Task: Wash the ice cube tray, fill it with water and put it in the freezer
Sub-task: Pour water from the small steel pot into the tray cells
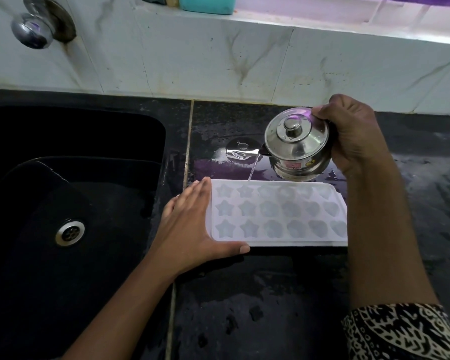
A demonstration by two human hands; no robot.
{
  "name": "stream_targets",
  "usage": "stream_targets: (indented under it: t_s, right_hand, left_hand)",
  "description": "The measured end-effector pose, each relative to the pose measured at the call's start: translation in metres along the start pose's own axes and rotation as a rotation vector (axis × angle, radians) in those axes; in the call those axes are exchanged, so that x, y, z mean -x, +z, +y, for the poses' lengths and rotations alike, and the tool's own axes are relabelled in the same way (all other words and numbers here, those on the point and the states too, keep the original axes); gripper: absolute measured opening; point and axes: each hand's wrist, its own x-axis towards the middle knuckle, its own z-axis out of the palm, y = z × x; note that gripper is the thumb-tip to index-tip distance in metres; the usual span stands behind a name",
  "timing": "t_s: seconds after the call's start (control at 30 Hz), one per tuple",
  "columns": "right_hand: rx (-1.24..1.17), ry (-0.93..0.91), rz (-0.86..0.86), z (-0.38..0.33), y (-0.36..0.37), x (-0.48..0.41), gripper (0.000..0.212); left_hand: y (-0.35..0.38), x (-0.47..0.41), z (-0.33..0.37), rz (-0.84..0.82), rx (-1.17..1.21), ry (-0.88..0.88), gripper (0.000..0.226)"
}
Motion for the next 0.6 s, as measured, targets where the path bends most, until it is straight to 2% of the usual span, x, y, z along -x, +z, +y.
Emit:
stream_targets:
  t_s: [0.3,0.43,0.6]
  right_hand:
    - [-0.099,0.038,0.035,0.001,0.001,0.000,0.047]
    - [-0.191,0.100,0.141,-0.001,-0.003,-0.002,0.040]
    - [-0.218,0.074,0.145,-0.005,-0.011,-0.001,0.034]
  left_hand:
    - [-0.001,0.000,0.001,-0.002,0.000,-0.005,0.146]
    - [0.000,0.000,0.000,-0.003,0.011,-0.006,0.145]
    - [0.001,0.001,-0.001,0.002,0.012,-0.006,0.145]
